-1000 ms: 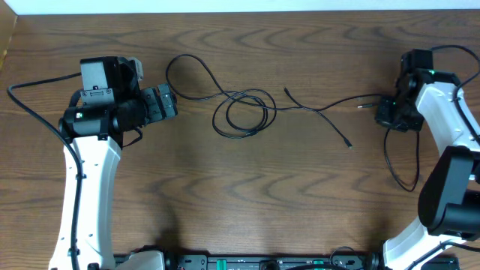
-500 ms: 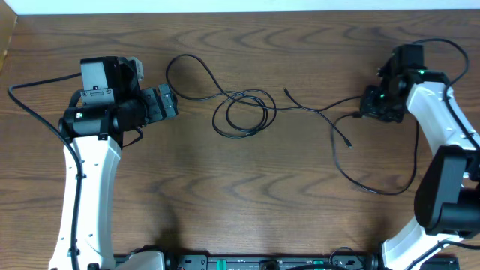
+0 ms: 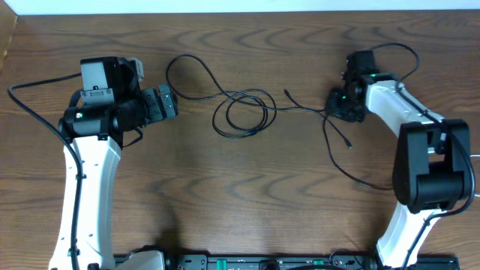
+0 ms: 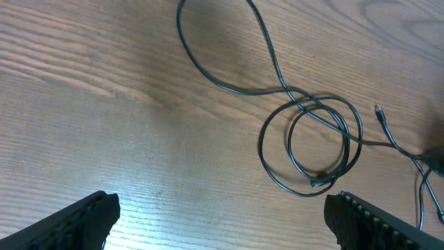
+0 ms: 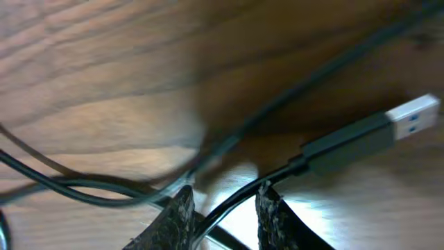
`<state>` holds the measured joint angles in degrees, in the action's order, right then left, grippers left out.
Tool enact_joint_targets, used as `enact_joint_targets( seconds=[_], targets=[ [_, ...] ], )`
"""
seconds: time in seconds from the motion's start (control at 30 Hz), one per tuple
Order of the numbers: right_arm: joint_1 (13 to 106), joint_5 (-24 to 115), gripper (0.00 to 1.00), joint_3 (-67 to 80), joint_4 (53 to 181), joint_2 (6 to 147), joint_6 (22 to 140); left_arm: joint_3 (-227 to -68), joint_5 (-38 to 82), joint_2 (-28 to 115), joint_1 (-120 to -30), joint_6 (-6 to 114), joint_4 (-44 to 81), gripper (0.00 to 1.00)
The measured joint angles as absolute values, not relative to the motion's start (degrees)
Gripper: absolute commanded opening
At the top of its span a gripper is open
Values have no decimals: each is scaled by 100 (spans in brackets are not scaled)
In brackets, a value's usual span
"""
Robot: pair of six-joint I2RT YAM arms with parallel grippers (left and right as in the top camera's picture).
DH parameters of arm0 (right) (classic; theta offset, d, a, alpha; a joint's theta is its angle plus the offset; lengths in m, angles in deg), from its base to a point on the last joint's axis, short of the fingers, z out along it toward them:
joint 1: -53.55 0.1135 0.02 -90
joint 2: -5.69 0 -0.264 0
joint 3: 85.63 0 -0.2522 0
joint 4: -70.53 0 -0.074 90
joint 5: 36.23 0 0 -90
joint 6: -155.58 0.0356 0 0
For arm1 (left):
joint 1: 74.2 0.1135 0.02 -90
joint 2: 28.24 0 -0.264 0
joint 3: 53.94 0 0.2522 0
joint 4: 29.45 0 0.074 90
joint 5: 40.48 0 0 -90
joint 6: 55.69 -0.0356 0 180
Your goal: Untangle cables
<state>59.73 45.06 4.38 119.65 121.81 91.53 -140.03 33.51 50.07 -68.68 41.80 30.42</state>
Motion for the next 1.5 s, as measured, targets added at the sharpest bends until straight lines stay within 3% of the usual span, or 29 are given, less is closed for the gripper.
enact_joint_targets(
  seconds=[0.53,1.5],
  targets=[
    [6309,5109,37,436,11724,12187,9846,-14003,3351,5002,-6868,4151,3164,99],
    [6309,6033,43,318,12218,12305,9593,-14003,3351,5002,-6868,4136,3322,99]
  ],
)
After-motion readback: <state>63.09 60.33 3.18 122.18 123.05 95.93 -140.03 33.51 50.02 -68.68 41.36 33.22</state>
